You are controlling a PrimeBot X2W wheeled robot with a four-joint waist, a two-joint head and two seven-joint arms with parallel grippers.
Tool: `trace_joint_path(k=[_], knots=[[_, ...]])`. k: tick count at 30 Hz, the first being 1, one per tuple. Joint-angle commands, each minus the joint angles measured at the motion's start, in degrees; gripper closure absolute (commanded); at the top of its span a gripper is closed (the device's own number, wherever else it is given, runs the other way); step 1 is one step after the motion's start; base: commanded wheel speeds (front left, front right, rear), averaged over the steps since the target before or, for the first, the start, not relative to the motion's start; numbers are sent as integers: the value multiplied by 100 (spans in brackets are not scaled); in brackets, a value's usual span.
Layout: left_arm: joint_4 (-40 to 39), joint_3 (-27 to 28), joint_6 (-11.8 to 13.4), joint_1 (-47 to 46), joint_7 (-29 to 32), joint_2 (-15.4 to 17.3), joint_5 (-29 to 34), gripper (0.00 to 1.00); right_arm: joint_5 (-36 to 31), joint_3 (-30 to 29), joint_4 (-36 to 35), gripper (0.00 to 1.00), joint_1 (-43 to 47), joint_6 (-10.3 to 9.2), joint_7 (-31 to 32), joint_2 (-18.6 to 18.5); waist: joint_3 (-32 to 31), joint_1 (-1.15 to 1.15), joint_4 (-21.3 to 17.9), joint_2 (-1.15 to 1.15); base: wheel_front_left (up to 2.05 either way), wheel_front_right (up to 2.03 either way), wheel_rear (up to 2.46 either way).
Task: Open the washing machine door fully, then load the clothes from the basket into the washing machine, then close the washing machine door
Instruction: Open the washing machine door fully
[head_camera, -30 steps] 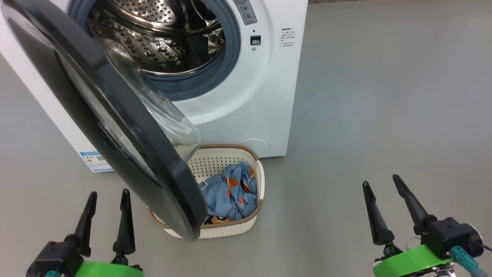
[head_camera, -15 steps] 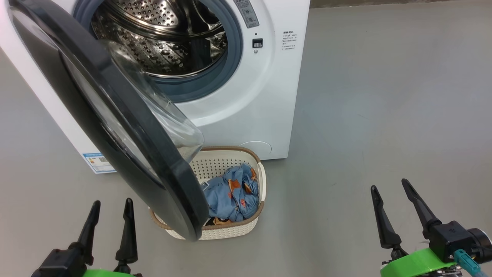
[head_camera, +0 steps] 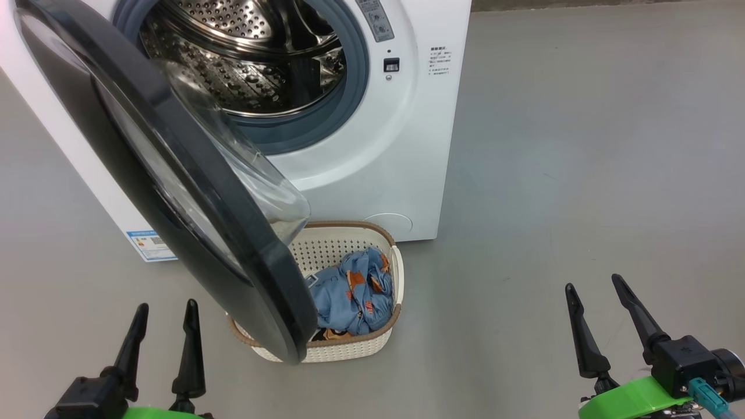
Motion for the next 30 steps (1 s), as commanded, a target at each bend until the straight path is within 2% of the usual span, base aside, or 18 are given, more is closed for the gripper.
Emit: trace_joint_path(k=[1,28,30], knots=[[-133,198,-9,-147,-32,76,82,0,-3,151,-120,0,-25,9,-27,-25,-6,0,-4,0,0,0,0],[-69,150,-9,-189,-32,75,101,0,170,245,112,0,-92,9,-27,-25,38,0,47,0,0,0,0],[-69,138,-9,-190,-32,75,88,100,171,245,111,0,-98,9,-27,-25,42,0,44,0,0,0,0]])
